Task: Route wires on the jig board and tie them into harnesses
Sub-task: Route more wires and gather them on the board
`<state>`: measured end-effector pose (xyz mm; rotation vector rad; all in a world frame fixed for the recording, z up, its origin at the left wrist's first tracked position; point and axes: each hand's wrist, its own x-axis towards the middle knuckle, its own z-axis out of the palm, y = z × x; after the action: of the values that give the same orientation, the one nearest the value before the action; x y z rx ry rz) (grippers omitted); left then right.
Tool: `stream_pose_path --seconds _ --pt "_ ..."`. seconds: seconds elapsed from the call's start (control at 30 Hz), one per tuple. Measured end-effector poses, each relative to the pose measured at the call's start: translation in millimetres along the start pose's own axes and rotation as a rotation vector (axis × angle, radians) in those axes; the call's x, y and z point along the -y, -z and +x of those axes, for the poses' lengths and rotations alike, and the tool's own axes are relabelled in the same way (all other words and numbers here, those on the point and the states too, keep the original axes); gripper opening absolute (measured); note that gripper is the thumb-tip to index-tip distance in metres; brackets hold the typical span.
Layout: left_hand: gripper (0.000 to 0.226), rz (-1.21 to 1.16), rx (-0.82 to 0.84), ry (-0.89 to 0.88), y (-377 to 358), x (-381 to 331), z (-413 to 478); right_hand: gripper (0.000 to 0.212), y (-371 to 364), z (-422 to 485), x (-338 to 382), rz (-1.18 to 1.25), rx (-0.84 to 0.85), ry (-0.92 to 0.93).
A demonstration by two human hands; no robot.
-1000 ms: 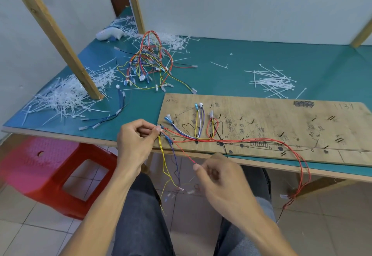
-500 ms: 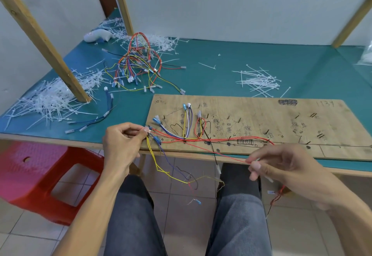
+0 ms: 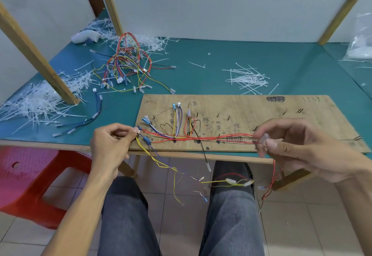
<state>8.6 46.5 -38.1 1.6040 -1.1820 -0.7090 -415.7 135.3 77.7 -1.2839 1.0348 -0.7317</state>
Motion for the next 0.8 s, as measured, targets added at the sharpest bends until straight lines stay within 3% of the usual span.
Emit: stream_pose_path --seconds 0.07,0.2,0.27,0.33,0.4,0.47,0.53,0.67,0.73,0.8 --pt "0.010 0.000 0.002 -0.004 0 0 0 0.051 5 -3 7 -0.141 0.004 -0.040" --pt "0.009 0.002 0.011 0.000 1 2 1 0.070 24 -22 20 -0.815 -0.050 -0.216" --pt "0.009 0.008 0.015 -0.003 1 4 3 0.066 32 -29 21 -0.917 0.003 -0.330" --pt "0.009 0.008 0.016 -0.008 1 7 4 0.056 36 -28 8 -0.756 0.219 -0.284" --pt "0.009 0.003 0.021 -0.013 2 9 5 0.042 43 -29 -3 -0.132 0.430 -0.029" --pt "0.011 0.001 0.020 -0.011 2 12 6 0.053 55 -41 -10 0.369 0.596 0.064" --pt "0.014 -0.005 0.024 -0.013 2 14 7 0.062 64 -45 -24 0.595 0.669 0.054" --pt "0.015 -0.005 0.030 -0.013 2 14 7 0.060 72 -64 -34 0.535 0.386 0.115" --pt "0.014 0.000 0.024 -0.005 2 13 7 0.034 57 -56 -40 0.321 0.216 0.263" --pt "0.012 0.004 0.020 -0.001 1 11 5 0.018 30 -44 -35 0.287 0.242 0.341"
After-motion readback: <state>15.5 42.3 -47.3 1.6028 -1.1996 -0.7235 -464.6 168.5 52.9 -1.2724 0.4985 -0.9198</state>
